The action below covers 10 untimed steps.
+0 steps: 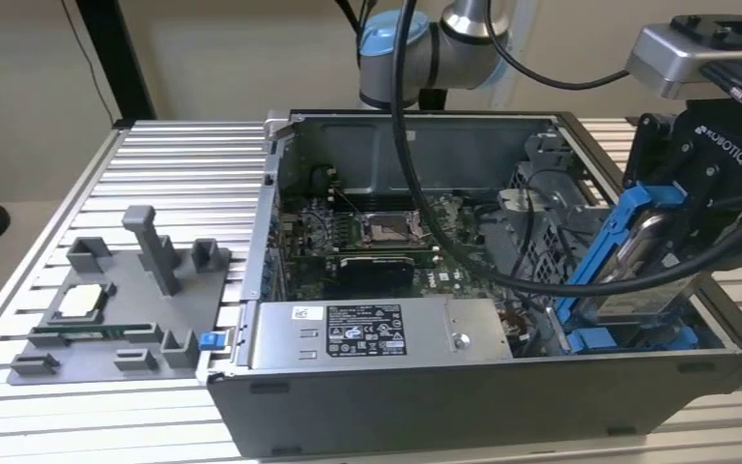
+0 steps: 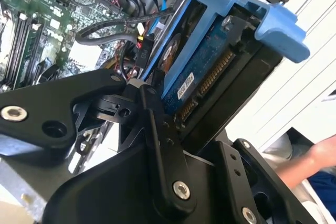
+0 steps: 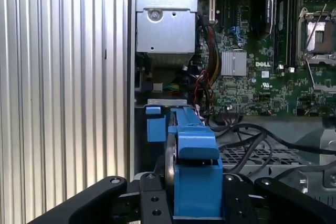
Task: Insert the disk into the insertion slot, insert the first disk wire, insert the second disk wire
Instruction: 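Insert the disk into the insertion slot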
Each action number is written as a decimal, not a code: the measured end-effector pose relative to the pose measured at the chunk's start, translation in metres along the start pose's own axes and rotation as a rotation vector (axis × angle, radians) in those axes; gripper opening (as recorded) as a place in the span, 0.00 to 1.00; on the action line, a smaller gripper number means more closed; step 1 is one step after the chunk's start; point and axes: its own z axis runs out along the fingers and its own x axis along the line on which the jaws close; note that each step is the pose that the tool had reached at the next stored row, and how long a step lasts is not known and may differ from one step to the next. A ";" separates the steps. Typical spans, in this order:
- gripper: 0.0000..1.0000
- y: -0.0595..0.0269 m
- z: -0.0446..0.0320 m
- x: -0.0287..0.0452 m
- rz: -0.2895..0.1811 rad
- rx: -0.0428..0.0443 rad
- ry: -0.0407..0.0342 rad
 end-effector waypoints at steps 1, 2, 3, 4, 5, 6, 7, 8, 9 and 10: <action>0.00 -0.0002 0.0015 0.0000 0.000 -0.0001 -0.0022; 0.00 -0.0003 0.0031 0.0000 0.000 -0.0002 -0.0034; 0.00 -0.0004 0.0050 0.0001 0.000 -0.0002 -0.0037; 0.00 -0.0005 0.0069 0.0001 0.000 -0.0002 -0.0038; 0.00 -0.0006 0.0088 0.0001 0.000 -0.0001 -0.0038; 0.00 -0.0007 0.0107 0.0002 0.000 -0.0001 -0.0039; 0.00 -0.0008 0.0124 0.0002 0.000 -0.0001 -0.0036; 0.00 -0.0008 0.0142 0.0002 0.000 -0.0001 -0.0037; 0.00 -0.0009 0.0160 0.0003 0.000 -0.0001 -0.0037; 0.00 -0.0009 0.0177 0.0003 0.000 -0.0002 -0.0038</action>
